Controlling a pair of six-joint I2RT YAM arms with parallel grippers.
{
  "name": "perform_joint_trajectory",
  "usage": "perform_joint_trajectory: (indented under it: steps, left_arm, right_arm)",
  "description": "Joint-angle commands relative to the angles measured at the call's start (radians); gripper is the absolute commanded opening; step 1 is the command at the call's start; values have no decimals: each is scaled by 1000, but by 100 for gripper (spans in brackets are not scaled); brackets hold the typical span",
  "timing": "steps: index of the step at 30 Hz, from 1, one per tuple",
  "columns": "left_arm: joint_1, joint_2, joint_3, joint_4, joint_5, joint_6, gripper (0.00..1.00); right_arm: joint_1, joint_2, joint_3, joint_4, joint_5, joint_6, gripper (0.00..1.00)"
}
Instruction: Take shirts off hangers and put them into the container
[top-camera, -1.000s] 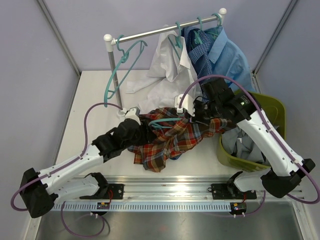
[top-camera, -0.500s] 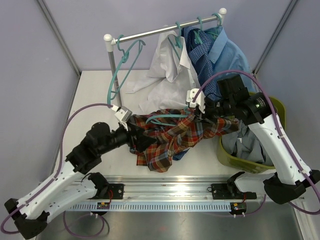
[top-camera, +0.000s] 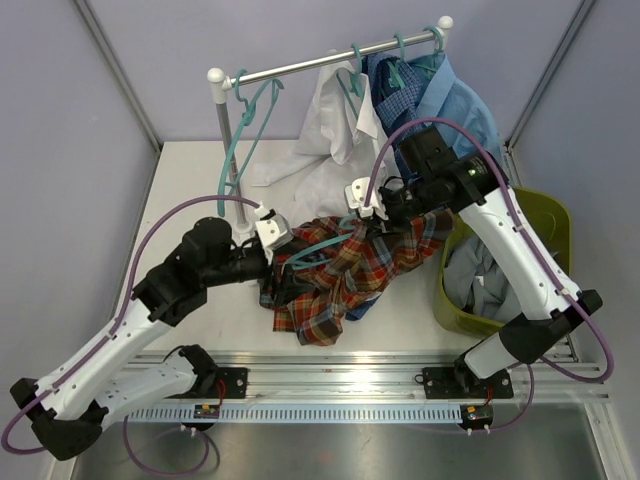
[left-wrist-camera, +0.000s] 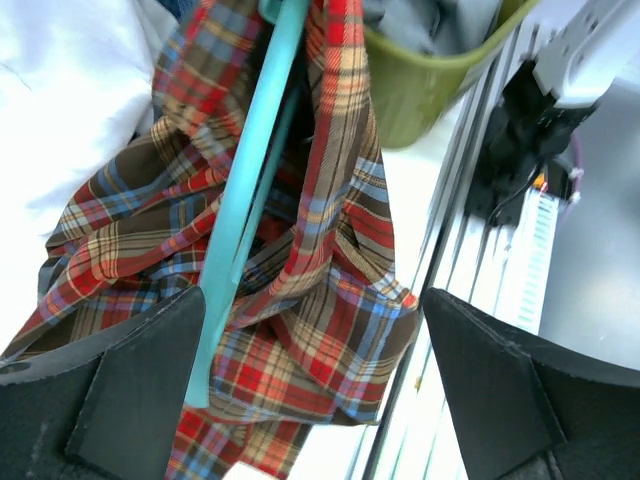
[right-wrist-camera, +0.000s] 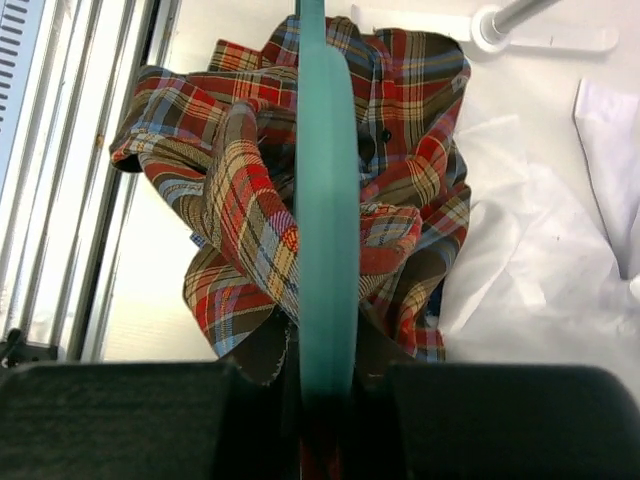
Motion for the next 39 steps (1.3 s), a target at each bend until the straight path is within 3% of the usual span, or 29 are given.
perform_joint_trajectory:
  steps: [1,6,11,13,16,17,24,27,32,39]
  left_arm:
    - [0,47,77,-15,94,107,93]
    - [0,75,86,-35,23,173,88]
    - [0,3,15,23,3,204,84]
    - [0,-22,-15,42,20,228,77]
    - [0,-45,-54,57,26,242,54]
    - [0,-43,-61,59,14,242,51]
    - [0,-20,-84,71,3,218,51]
    - [0,-16,-80,76,-12,212,39]
    - [0,-30,-86,88,-14,183,0]
    - [0,-79,-123,103,-50,57,0]
  right_arm:
    - [70,47,83,-237,-70,-87,0]
    - [117,63,73,-221,-58,-66,0]
    - [116,37,76,-223,-64,-62,0]
    - [117,32,79,-226,-70,-65,0]
    - [116,41,91,-247,-90,-75,0]
    - [117,47,96,-255,-102,-75,0]
    - [119,61,105,-261,-142,-75,0]
    - [119,66,103,-258,-142,-70,0]
    - [119,75,77,-234,-127,-41,2]
    - [119,84,54,-195,-120,2,11]
